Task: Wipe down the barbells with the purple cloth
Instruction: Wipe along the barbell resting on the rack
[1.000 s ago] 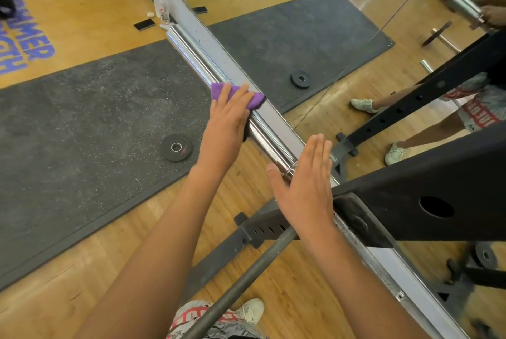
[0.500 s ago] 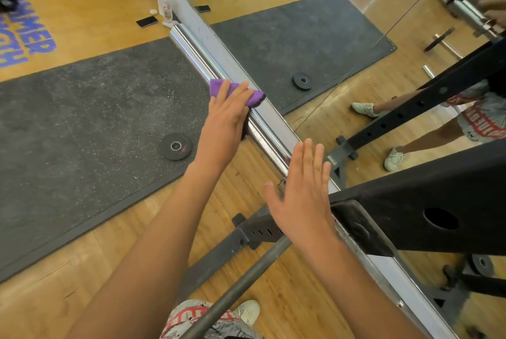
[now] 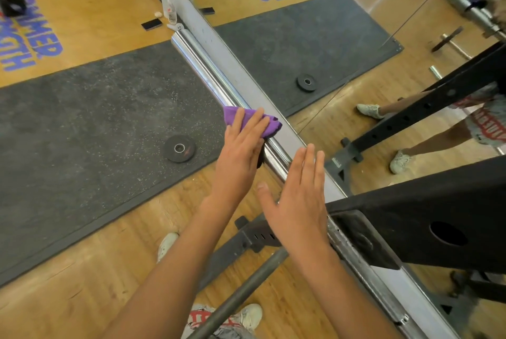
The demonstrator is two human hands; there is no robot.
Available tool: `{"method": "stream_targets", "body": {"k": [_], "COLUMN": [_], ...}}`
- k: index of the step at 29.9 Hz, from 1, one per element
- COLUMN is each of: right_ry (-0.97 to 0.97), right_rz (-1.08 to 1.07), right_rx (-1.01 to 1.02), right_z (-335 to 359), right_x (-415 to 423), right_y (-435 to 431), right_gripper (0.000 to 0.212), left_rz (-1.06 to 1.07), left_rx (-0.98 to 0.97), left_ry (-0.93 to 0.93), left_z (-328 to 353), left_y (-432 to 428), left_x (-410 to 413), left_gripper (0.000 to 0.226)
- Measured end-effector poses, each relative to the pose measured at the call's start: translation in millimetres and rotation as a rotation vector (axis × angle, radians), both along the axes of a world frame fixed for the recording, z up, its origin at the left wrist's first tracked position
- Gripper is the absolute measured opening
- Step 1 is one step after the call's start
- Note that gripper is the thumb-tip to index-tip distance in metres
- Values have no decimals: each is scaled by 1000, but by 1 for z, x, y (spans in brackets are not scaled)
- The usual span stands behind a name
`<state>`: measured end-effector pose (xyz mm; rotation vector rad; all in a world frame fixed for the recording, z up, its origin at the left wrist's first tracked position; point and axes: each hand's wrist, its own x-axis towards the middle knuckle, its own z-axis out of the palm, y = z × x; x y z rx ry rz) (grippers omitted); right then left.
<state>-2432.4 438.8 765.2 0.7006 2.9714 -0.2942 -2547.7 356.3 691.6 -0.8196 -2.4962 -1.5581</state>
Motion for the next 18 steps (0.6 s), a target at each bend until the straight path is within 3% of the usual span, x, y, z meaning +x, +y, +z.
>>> {"method": "stream_targets", "body": {"k": [5, 10, 15, 18], "right_ry": [-24, -30, -121, -112], "right_rz": [-31, -68, -18, 32], "right_rx": [-87, -172, -42, -5], "right_z": [2, 6, 12, 15], "right_x": [-4, -10, -10, -8], "right_y": [7, 16, 17, 9], "right_gripper": [104, 106, 101, 96], "left_rz": [-94, -35, 5, -55], "left_rx": [-100, -122, -47, -68], "left_ry": [118, 91, 2, 54], "left_z": [3, 12, 11, 9], "left_y": [-14, -16, -2, -6], "left_x": [-20, -45, -15, -6], "left_gripper": [42, 40, 41, 42]}}
